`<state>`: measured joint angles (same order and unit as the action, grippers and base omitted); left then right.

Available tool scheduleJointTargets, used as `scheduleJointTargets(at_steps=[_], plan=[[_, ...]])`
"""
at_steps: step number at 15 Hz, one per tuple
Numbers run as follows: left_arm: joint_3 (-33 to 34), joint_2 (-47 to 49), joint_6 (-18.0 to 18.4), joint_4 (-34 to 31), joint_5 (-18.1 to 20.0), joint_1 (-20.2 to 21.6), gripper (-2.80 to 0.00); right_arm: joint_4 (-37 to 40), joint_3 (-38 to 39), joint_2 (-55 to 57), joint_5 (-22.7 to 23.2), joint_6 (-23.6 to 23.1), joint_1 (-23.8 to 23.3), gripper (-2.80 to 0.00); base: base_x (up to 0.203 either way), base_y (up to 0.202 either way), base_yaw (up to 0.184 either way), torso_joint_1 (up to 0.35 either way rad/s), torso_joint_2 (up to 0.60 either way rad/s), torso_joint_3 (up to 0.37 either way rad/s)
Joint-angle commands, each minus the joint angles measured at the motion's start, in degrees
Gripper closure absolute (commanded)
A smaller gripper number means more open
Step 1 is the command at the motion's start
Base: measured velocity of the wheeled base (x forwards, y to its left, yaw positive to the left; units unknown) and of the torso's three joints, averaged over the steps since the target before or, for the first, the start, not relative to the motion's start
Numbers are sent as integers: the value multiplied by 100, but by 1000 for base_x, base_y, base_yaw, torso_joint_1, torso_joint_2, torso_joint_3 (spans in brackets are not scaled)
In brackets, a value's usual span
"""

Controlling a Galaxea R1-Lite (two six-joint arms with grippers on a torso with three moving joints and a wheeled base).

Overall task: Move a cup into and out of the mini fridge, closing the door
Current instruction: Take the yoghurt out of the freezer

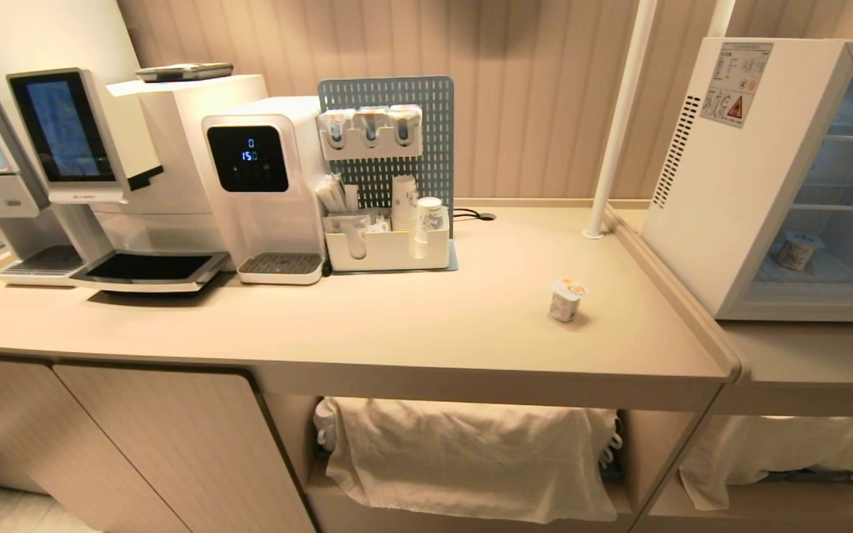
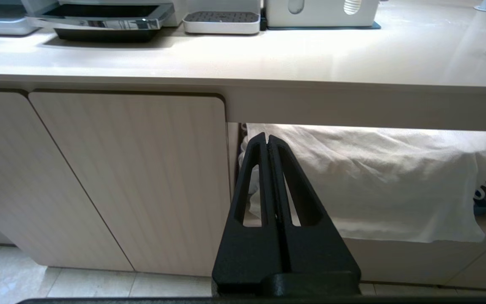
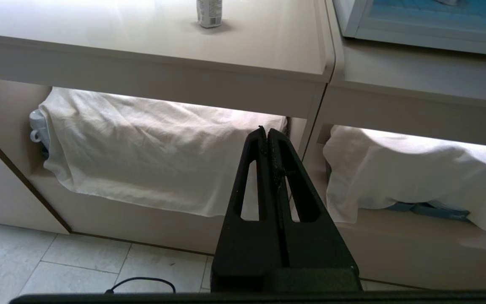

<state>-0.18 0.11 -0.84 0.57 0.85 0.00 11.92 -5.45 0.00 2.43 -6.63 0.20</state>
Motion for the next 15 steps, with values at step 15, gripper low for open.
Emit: scheduleJointTargets(at_steps=[15], plan=[[1,-2,5,4,3,9,0,12,-9,9,4,-5,7,0,0,-162,-1,2,1,1]])
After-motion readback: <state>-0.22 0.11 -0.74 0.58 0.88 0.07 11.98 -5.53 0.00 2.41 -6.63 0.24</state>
